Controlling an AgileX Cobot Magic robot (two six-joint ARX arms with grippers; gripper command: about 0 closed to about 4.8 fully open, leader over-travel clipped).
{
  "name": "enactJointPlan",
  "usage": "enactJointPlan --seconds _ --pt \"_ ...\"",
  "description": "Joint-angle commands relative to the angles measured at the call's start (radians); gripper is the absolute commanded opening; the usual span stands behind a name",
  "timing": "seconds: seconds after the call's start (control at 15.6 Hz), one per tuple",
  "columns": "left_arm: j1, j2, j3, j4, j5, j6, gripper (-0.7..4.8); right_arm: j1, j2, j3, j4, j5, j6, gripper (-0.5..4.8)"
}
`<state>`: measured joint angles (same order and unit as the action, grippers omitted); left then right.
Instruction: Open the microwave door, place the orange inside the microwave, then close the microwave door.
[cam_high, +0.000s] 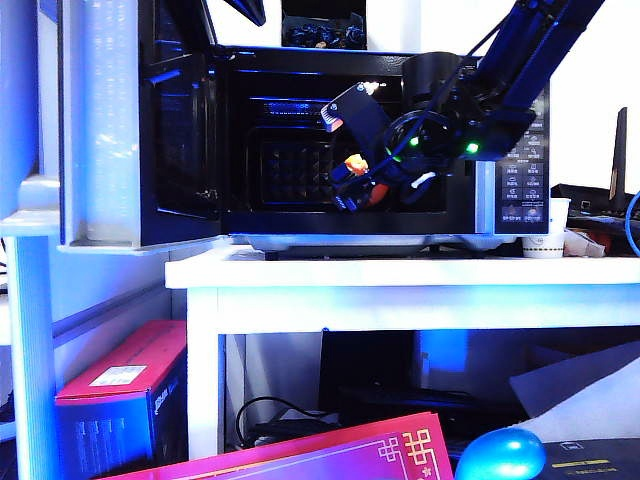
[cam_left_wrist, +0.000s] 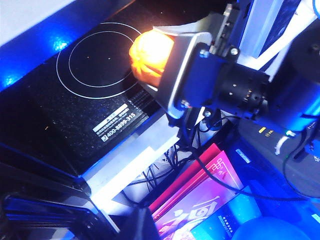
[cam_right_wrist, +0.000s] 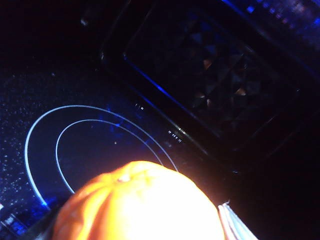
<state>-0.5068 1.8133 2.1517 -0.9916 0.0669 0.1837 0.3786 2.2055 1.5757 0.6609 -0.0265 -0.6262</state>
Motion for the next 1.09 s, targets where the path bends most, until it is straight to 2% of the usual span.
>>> enactJointPlan --seconds 0.06,0.39,0.96,1.09 --pt "-0.001 -0.004 0.002 0.014 0.0 0.0 -0.05 0.001 0.039 0.111 0.0 0.002 0.009 1.35" --pt "-0.001 -0.003 0.002 0.014 0.0 0.0 -0.05 0.001 0.153 0.313 -0.092 -0.002 0.025 1.36" --pt "-0.001 -0.004 0.002 0.013 0.0 0.0 -0.05 0.001 0.328 0.568 -0.142 -0.024 0.034 1.36" --pt "-0.001 -0.004 0.002 0.013 0.0 0.0 -0.05 0.001 0.367 0.643 -0.171 -0.024 0.073 1.36"
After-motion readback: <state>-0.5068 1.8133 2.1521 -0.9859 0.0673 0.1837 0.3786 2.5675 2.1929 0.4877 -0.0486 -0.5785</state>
